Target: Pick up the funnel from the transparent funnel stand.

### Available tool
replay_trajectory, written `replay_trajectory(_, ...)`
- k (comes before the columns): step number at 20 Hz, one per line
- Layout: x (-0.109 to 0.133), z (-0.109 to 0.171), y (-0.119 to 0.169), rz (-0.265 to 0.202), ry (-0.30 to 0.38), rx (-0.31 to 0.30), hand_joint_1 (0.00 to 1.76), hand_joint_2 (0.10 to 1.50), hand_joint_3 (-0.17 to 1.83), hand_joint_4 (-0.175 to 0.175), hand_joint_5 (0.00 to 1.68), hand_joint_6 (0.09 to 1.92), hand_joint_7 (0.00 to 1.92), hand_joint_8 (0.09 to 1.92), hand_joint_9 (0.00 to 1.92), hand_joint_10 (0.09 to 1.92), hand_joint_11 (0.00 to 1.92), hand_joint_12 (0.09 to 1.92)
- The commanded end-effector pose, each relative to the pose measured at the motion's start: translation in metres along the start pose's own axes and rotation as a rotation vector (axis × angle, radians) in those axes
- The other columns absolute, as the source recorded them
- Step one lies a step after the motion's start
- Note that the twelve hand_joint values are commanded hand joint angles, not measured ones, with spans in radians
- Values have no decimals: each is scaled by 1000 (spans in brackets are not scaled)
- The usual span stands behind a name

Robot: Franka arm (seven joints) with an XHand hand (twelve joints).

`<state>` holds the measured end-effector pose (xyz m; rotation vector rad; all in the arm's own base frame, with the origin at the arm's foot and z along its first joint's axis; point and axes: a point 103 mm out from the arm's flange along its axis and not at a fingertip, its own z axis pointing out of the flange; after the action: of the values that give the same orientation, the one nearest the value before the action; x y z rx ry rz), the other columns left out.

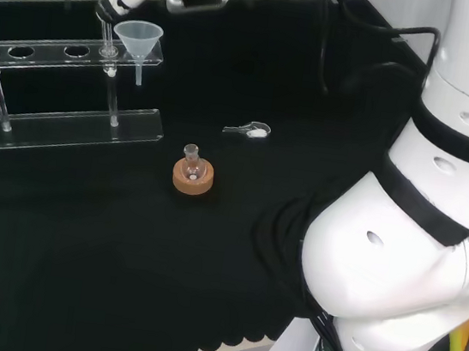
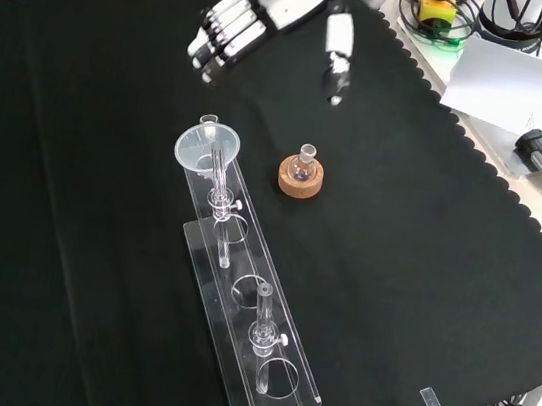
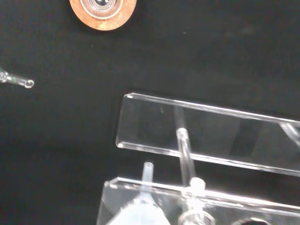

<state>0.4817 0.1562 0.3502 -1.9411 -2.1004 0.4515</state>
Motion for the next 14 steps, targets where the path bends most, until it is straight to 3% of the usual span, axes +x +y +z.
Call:
replay_trajectory(1, -9, 19, 43, 96, 70, -5, 378, 643, -13, -38, 0, 87, 0, 87, 0, 87, 0, 583)
replay_trajectory(9, -11, 3, 43, 64, 67, -32, 394, 656, -6, -49, 0, 87, 0, 87, 0, 87, 0, 578)
replay_trajectory(12, -9, 2, 47, 43, 41, -5, 395, 657, -5, -51, 0, 87, 0, 87, 0, 87, 0, 580)
replay_trajectory(14, -5, 1, 54, 31, -9, 57, 394, 657, -5, -52, 0, 87, 0, 87, 0, 87, 0, 581)
